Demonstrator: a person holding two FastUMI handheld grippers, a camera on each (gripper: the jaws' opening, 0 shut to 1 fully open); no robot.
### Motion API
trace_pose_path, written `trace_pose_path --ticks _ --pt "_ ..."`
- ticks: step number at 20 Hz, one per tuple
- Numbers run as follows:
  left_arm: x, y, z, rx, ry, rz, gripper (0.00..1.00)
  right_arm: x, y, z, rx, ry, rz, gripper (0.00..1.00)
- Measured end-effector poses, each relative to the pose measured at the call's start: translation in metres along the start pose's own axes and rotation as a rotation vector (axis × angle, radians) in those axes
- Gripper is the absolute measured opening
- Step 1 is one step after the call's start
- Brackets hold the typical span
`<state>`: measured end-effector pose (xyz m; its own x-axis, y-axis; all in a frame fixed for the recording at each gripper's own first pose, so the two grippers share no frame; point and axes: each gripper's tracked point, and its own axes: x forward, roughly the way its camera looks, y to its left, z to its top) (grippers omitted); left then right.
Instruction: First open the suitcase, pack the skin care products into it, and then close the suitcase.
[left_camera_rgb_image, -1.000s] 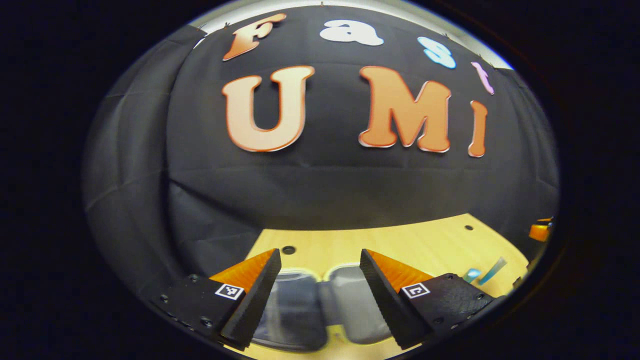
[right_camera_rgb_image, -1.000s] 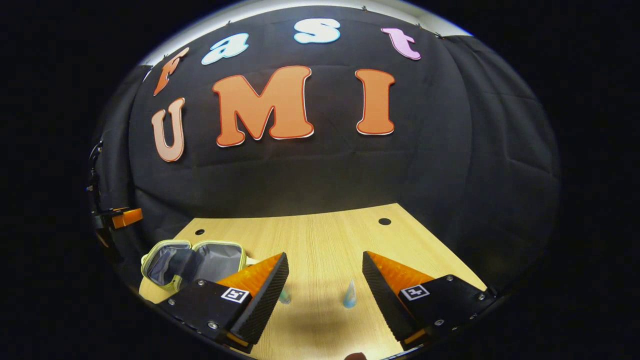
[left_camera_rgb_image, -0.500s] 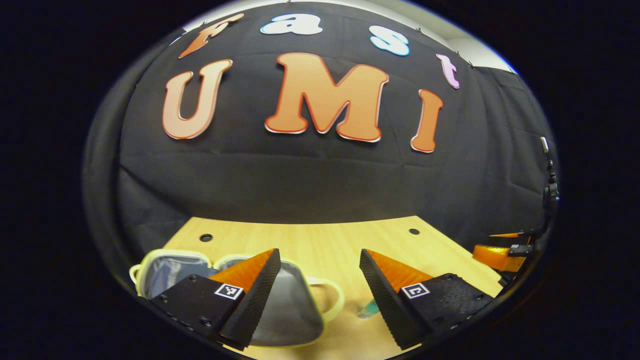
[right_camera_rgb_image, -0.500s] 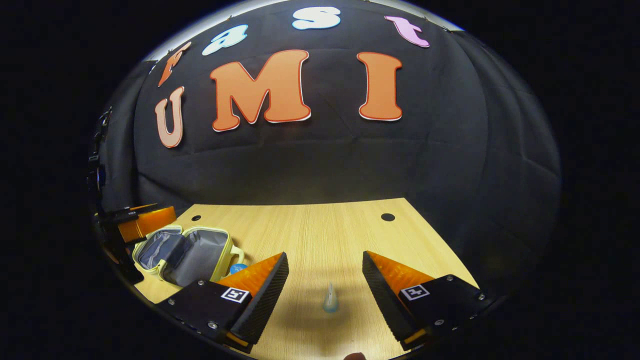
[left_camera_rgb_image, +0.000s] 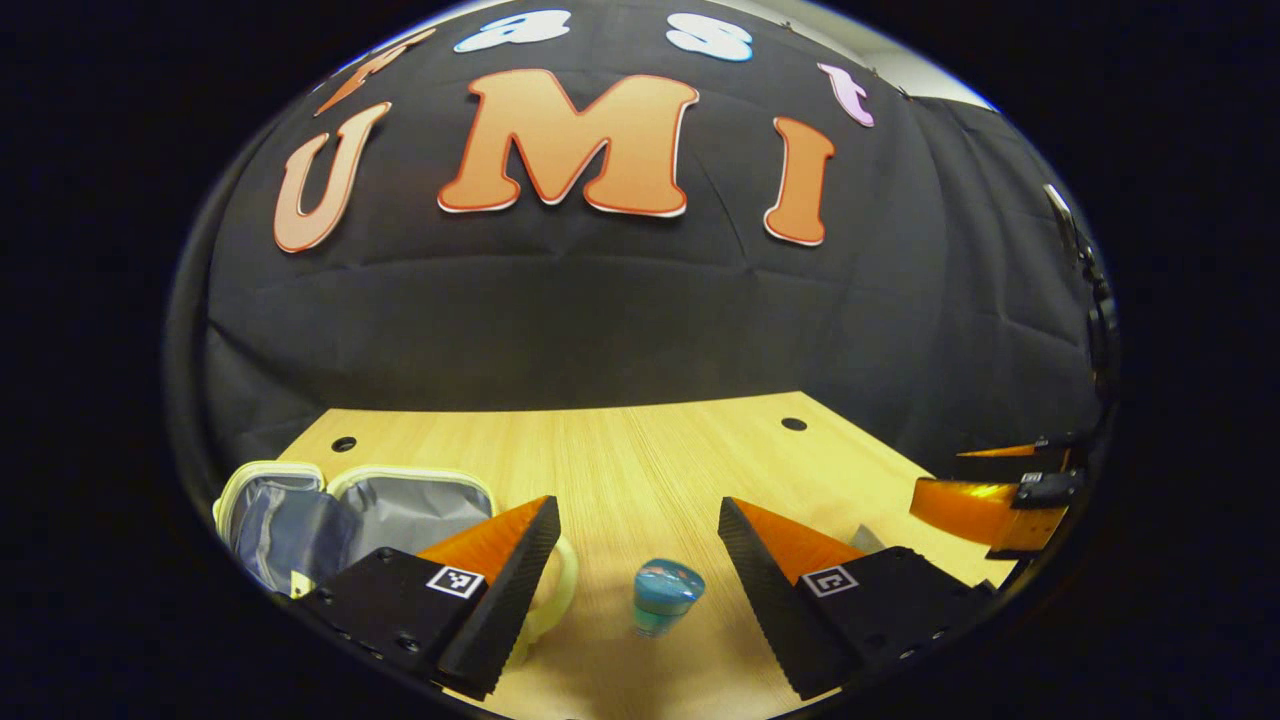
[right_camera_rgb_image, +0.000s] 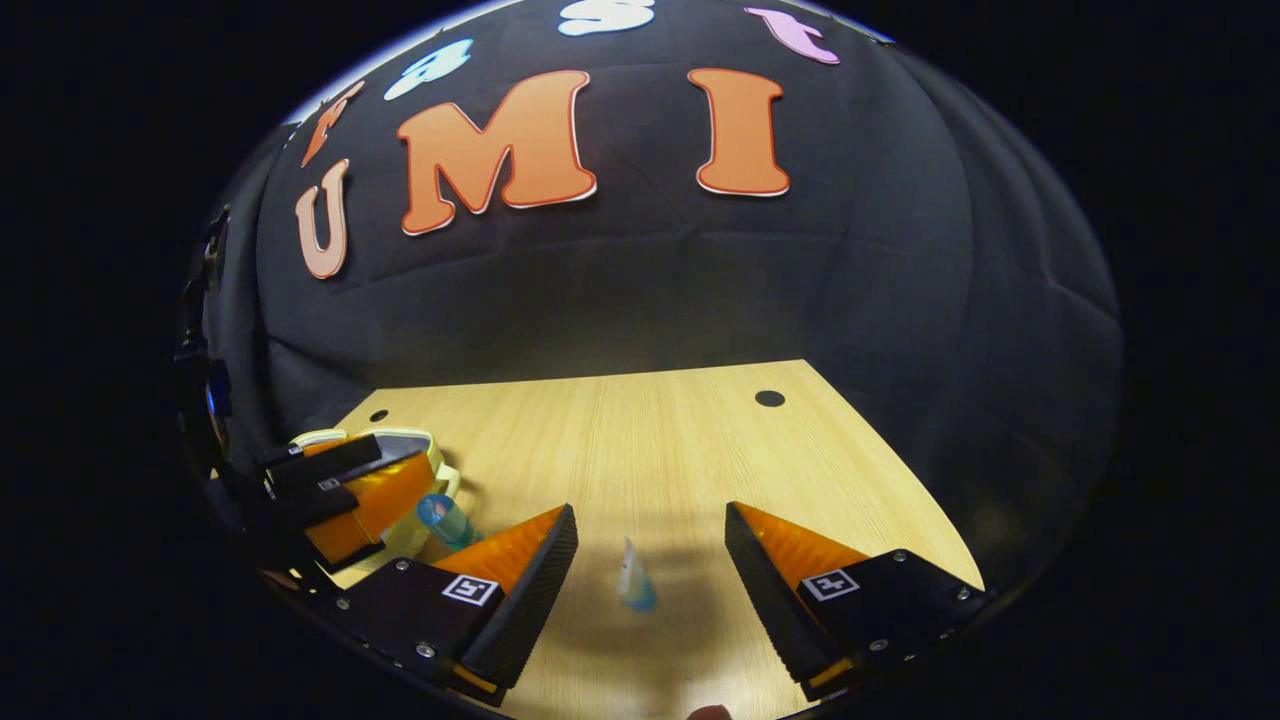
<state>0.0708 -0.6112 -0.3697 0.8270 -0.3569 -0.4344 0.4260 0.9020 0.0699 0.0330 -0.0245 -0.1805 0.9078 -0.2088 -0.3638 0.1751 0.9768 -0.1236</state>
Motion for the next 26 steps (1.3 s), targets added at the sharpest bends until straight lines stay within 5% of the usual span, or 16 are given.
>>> trace_pose_path --ticks 5,14,18,21,26 --pt "0.035 -0.007 -0.050 0.072 0.047 0.028 0.99 0.006 -0.020 -0.016 0.007 0.039 -0.026 0.94" --pt "0.049 -0.009 -0.105 0.057 0.114 0.070 0.96 0.010 -0.036 -0.052 0.025 0.110 -0.045 0.95" --pt "0.054 -0.003 -0.101 0.065 0.099 0.094 0.73 0.008 -0.038 -0.058 0.008 0.130 -0.046 0.95" --pt "0.054 -0.007 -0.099 0.039 0.096 0.077 0.46 0.008 -0.032 -0.058 0.009 0.125 -0.028 0.95" --pt "0.041 -0.015 -0.099 0.028 0.178 0.021 0.46 0.008 -0.001 -0.069 -0.007 0.116 0.054 0.95"
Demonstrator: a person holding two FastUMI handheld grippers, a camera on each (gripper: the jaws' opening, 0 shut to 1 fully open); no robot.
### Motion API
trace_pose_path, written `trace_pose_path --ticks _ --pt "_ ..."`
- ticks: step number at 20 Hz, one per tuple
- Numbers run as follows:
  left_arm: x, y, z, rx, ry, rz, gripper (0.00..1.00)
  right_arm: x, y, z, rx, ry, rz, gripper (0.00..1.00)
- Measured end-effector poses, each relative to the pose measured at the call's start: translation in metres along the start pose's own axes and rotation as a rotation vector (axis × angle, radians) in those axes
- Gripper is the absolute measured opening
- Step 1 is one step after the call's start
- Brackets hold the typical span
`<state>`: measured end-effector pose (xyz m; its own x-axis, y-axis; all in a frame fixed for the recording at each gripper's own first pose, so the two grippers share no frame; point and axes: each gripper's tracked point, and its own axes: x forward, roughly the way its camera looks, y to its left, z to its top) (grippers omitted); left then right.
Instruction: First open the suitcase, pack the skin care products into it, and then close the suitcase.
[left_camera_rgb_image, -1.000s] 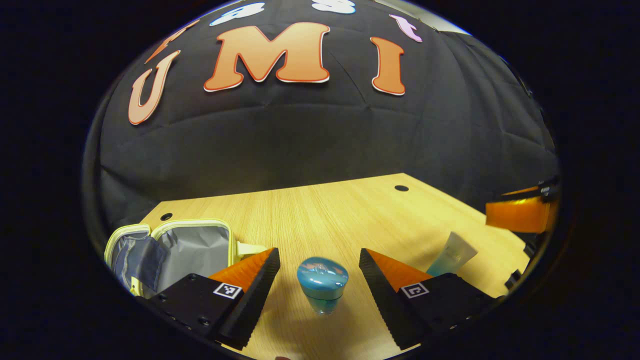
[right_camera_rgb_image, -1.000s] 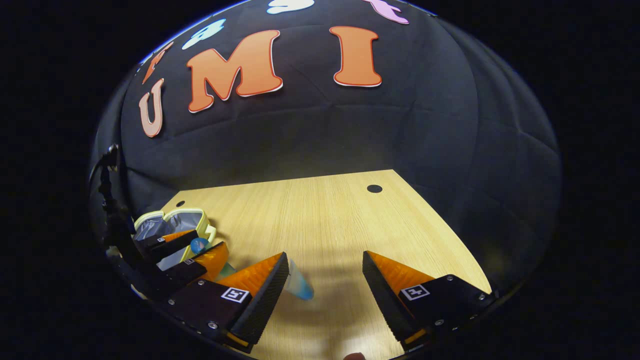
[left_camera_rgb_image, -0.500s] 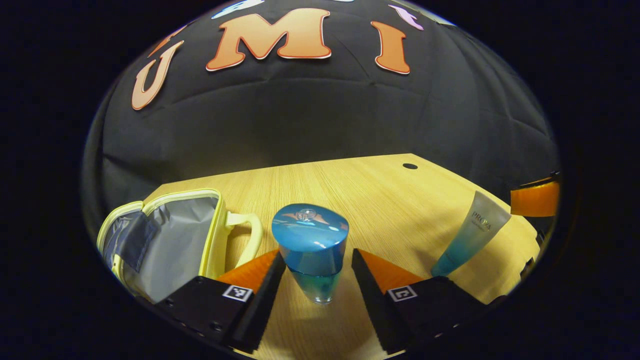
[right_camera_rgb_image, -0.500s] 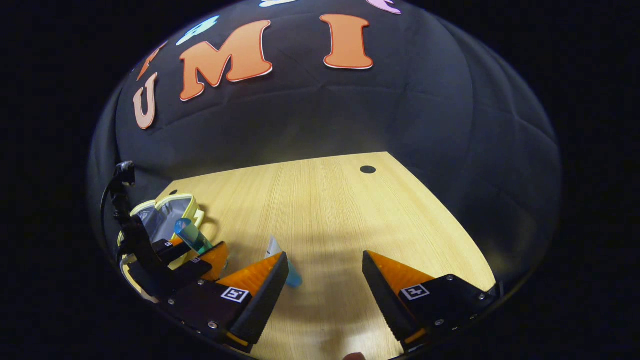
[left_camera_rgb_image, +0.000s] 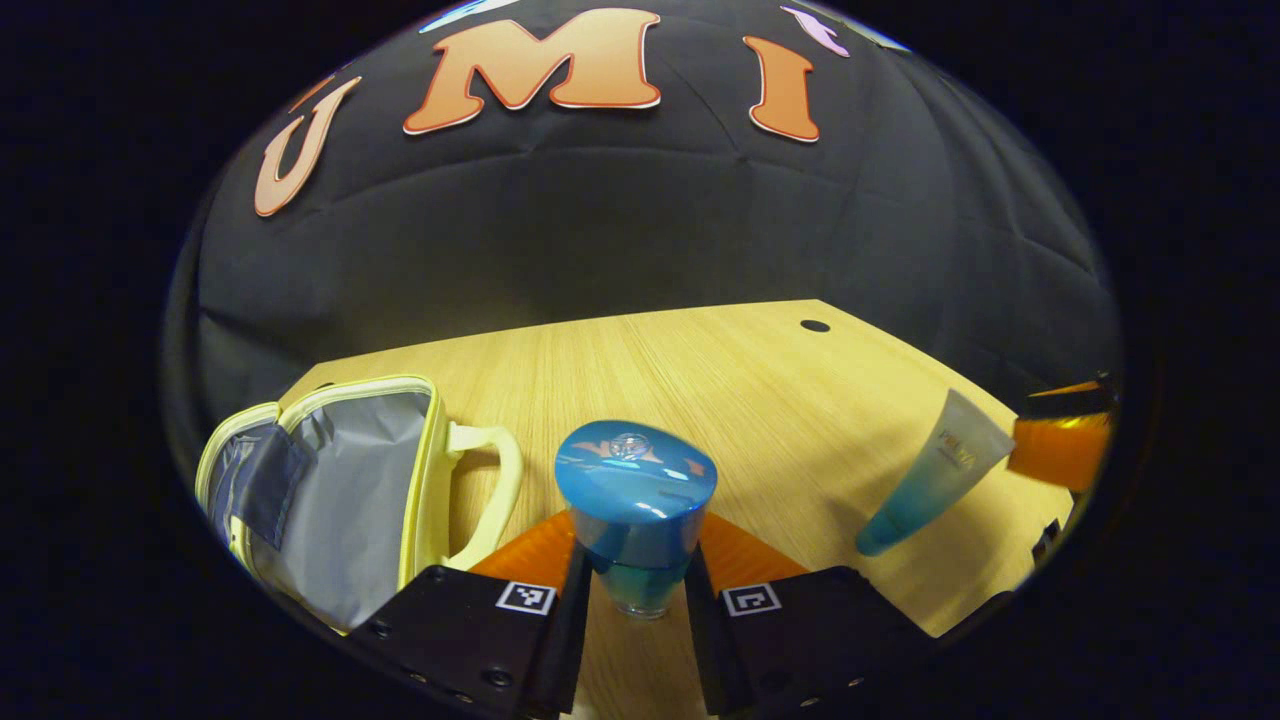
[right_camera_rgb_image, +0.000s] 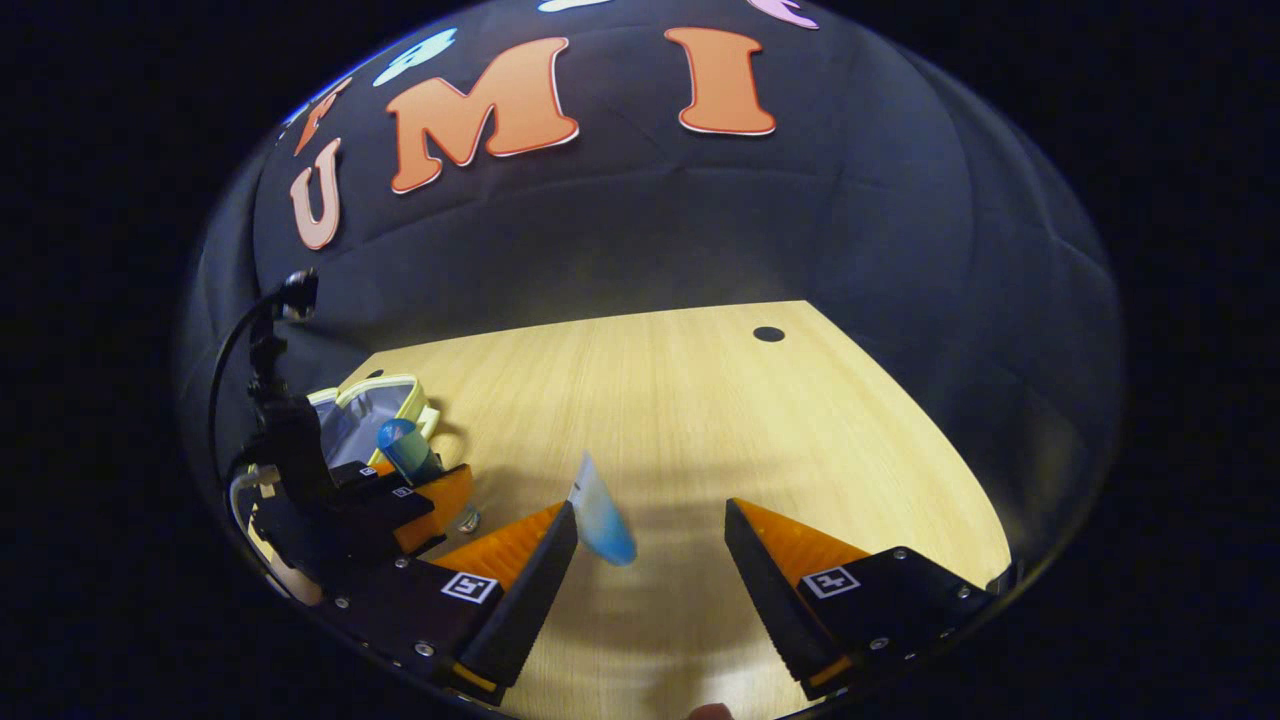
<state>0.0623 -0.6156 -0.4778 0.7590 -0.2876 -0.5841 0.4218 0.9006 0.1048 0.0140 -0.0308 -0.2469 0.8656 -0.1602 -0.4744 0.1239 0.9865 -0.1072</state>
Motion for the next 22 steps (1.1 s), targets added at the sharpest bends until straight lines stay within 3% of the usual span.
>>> trace_pose_path --ticks 3,5,8,12,18,19,20,21,22 --pt "-0.028 -0.010 0.014 -0.048 0.013 -0.058 0.46 0.019 0.013 -0.013 -0.054 0.007 0.031 0.95" --pt "-0.041 -0.007 0.024 -0.036 0.011 -0.065 0.46 0.032 0.017 -0.035 -0.080 0.075 0.039 0.95" --pt "-0.057 0.007 0.028 -0.016 0.031 -0.038 0.46 0.039 0.034 -0.046 -0.073 0.087 0.085 0.95" --pt "-0.079 0.027 0.033 -0.071 0.041 -0.015 0.46 0.060 0.036 -0.055 -0.125 0.101 0.088 0.95" --pt "-0.114 0.061 0.036 -0.102 0.055 0.046 0.46 0.079 0.040 -0.057 -0.094 0.126 0.125 0.65" --pt "-0.119 0.066 0.037 -0.117 0.057 0.051 0.46 0.080 0.041 -0.055 -0.090 0.126 0.125 0.51" --pt "-0.126 0.075 0.038 -0.133 0.059 0.055 0.46 0.080 0.041 -0.055 -0.086 0.134 0.133 0.53" --pt "-0.134 0.083 0.039 -0.147 0.065 0.062 0.46 0.077 0.043 -0.052 -0.076 0.138 0.139 0.46" --pt "-0.141 0.092 0.039 -0.156 0.071 0.069 0.46 0.074 0.047 -0.048 -0.067 0.141 0.150 0.50"
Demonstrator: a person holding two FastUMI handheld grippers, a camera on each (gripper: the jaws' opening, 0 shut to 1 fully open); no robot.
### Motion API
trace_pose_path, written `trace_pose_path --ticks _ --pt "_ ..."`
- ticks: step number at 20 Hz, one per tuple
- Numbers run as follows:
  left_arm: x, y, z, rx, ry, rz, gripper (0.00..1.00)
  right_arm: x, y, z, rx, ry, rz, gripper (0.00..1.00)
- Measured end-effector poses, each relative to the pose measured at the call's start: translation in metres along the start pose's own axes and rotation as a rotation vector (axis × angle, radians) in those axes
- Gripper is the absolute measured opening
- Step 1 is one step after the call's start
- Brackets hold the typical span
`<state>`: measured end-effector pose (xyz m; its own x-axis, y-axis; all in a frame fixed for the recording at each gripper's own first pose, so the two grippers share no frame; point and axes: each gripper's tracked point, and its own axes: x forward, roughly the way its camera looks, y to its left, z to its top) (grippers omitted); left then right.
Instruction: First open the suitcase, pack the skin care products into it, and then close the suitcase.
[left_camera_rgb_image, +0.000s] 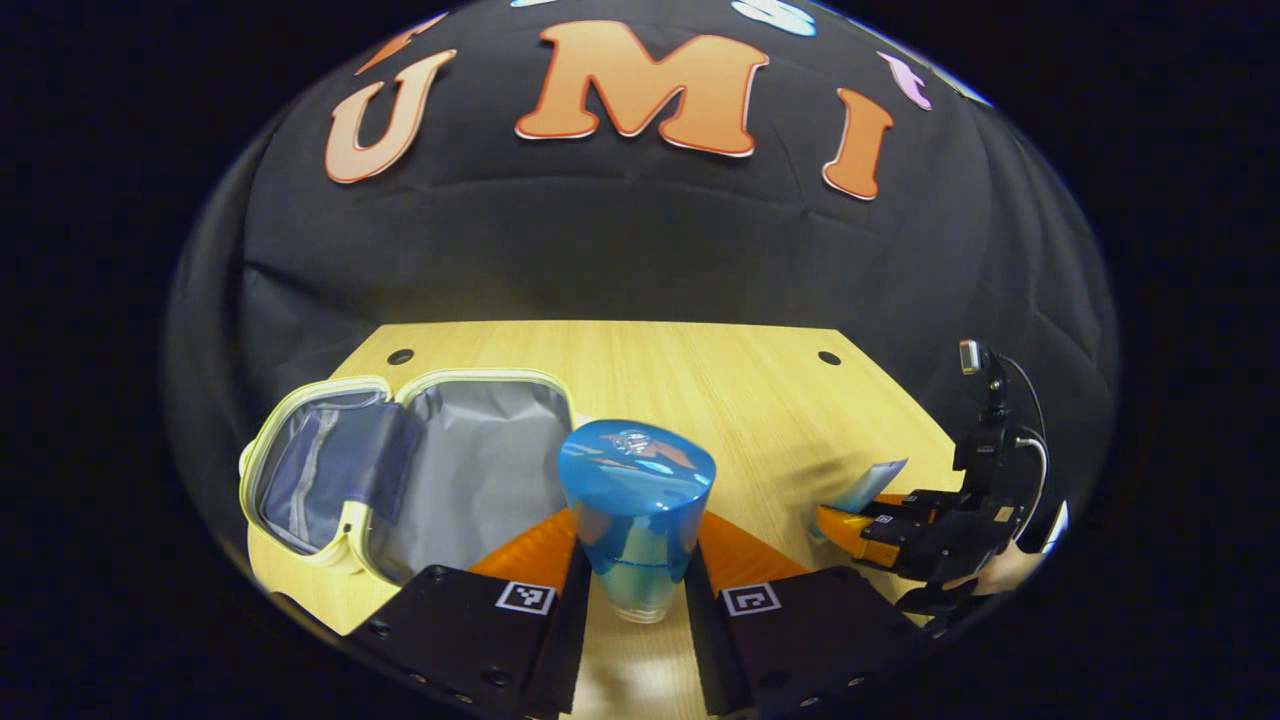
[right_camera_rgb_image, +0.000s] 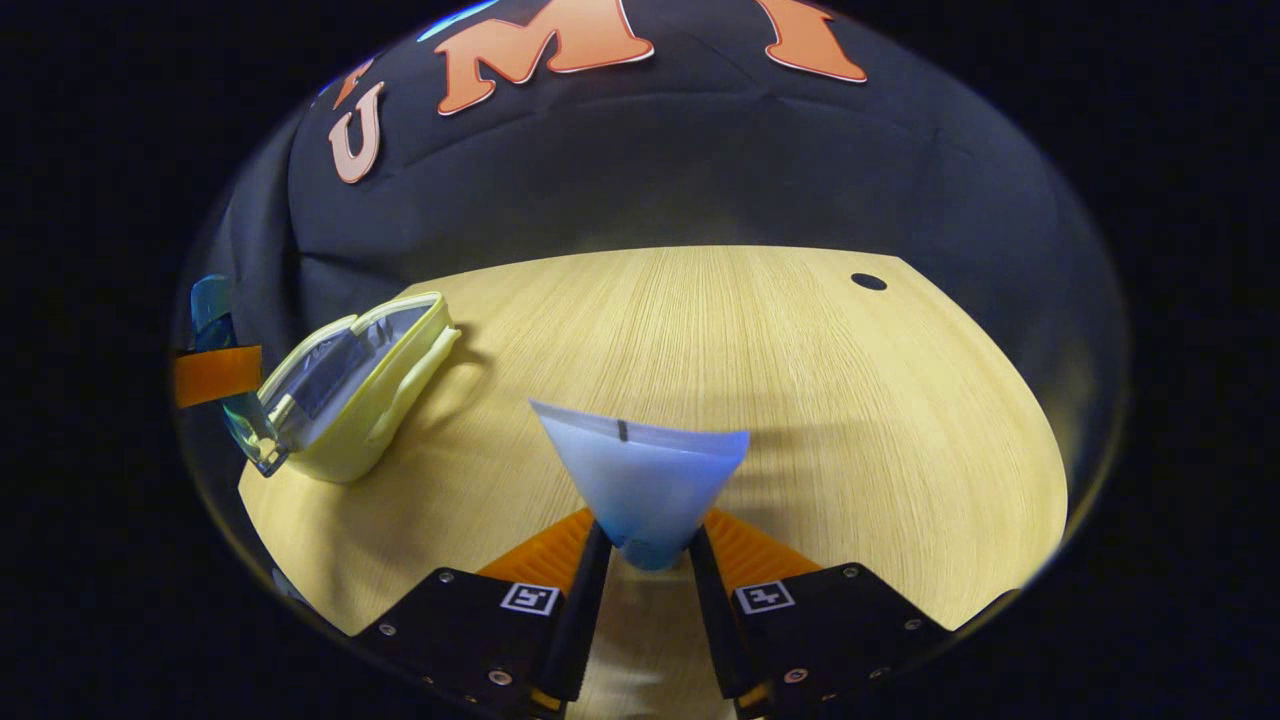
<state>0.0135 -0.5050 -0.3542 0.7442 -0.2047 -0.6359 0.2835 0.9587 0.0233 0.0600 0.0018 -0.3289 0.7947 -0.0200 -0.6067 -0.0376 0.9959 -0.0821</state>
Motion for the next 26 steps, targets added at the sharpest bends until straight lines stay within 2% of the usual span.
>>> trace_pose_path --ticks 5,9,13,17,21,26 --pt "-0.043 0.060 0.013 0.008 0.098 0.037 0.44 -0.032 0.037 0.032 -0.015 -0.007 0.070 0.48" --pt "-0.051 0.101 0.031 -0.001 0.164 -0.014 0.46 -0.050 0.087 0.053 -0.028 -0.016 0.104 0.47" --pt "-0.022 0.145 0.036 0.016 0.285 -0.049 0.47 -0.059 0.136 0.070 0.013 -0.059 0.095 0.47" --pt "0.008 0.151 0.030 0.050 0.429 -0.111 0.46 -0.060 0.170 0.074 0.081 -0.076 0.080 0.47" --pt "0.042 0.152 0.004 0.029 0.548 -0.150 0.46 -0.064 0.180 0.068 0.118 -0.067 0.044 0.47" --pt "0.079 0.161 -0.033 0.058 0.653 -0.124 0.46 -0.063 0.174 0.056 0.143 -0.030 -0.018 0.47"
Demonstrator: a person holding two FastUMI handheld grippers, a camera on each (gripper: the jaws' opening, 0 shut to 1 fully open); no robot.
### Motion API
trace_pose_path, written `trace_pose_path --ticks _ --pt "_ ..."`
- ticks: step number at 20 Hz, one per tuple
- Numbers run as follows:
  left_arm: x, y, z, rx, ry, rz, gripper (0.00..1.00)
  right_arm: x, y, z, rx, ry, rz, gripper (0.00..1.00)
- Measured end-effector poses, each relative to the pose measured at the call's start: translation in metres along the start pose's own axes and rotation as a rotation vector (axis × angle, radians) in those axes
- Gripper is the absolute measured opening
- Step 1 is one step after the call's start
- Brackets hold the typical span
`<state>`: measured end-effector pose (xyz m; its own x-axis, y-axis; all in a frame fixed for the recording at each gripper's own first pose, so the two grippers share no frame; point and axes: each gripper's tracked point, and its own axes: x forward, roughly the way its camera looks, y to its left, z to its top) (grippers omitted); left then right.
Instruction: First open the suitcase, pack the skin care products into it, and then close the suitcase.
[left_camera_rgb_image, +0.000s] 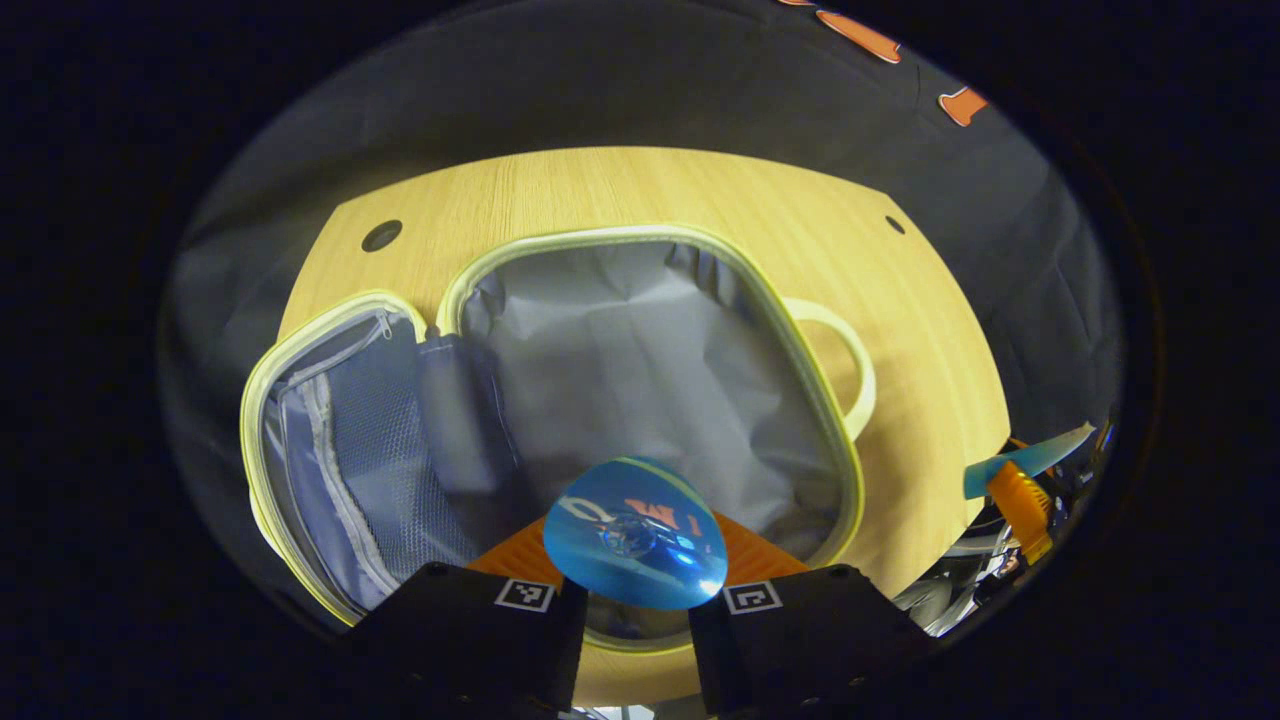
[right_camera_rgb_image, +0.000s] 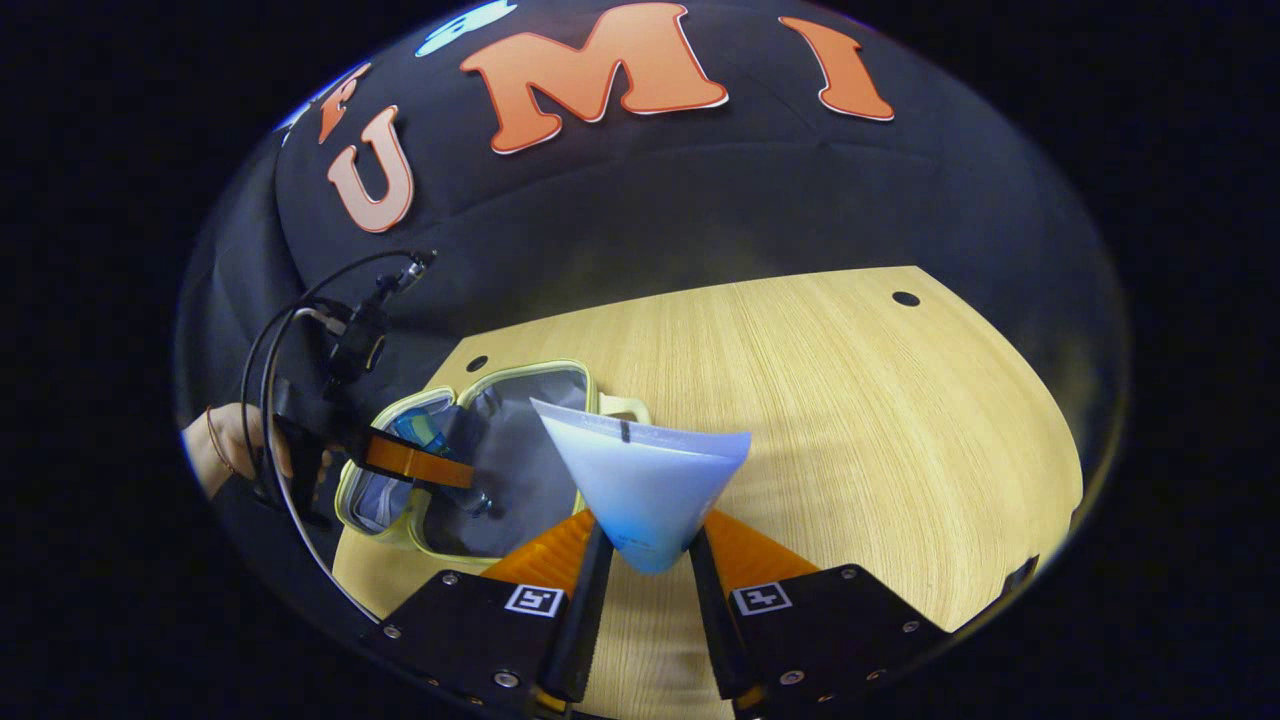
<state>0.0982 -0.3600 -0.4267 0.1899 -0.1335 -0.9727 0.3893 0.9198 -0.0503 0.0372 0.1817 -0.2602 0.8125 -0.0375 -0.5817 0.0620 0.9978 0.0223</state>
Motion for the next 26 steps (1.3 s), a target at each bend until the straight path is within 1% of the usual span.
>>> trace_pose_path --ticks 2,3,5,8,9,11,12,13,16,18,21,23,26 --pt "0.007 0.000 0.003 -0.018 0.017 0.000 0.46 0.002 0.000 0.000 0.003 0.008 -0.005 0.47" --pt "0.013 0.002 0.017 -0.006 -0.028 -0.003 0.46 0.003 0.000 0.000 0.001 0.013 -0.006 0.47" --pt "0.022 0.008 0.029 0.029 -0.040 0.012 0.46 0.007 0.000 0.000 -0.003 0.026 -0.013 0.47" --pt "0.031 0.008 0.037 0.053 -0.035 0.036 0.46 0.013 0.003 0.002 0.010 0.032 -0.012 0.47" --pt "0.035 0.006 0.040 0.054 -0.042 0.032 0.48 0.014 0.004 0.004 0.011 0.030 -0.011 0.47" --pt "0.022 0.006 0.043 0.058 -0.052 0.023 0.83 0.016 0.004 0.006 0.007 0.031 -0.012 0.47" --pt "0.028 0.005 0.045 0.054 -0.057 0.021 1.00 0.017 0.006 0.008 0.004 0.033 -0.009 0.47" --pt "0.026 0.009 0.045 0.054 -0.065 0.037 0.98 0.018 0.007 0.009 0.000 0.035 -0.004 0.47" --pt "0.004 0.010 0.051 0.036 -0.138 0.027 0.98 0.020 0.015 0.019 -0.025 0.041 0.017 0.47" --pt "-0.019 0.008 0.054 -0.010 -0.208 -0.004 0.98 0.021 0.025 0.028 -0.054 0.056 0.043 0.47" --pt "-0.063 0.007 0.055 -0.081 -0.329 -0.064 0.98 0.023 0.052 0.045 -0.117 0.090 0.102 0.47" --pt "-0.092 0.019 0.053 -0.109 -0.398 -0.061 0.98 0.027 0.078 0.056 -0.158 0.125 0.153 0.47" --pt "-0.141 0.050 0.040 -0.147 -0.491 -0.019 0.98 0.040 0.115 0.062 -0.179 0.206 0.232 0.47"
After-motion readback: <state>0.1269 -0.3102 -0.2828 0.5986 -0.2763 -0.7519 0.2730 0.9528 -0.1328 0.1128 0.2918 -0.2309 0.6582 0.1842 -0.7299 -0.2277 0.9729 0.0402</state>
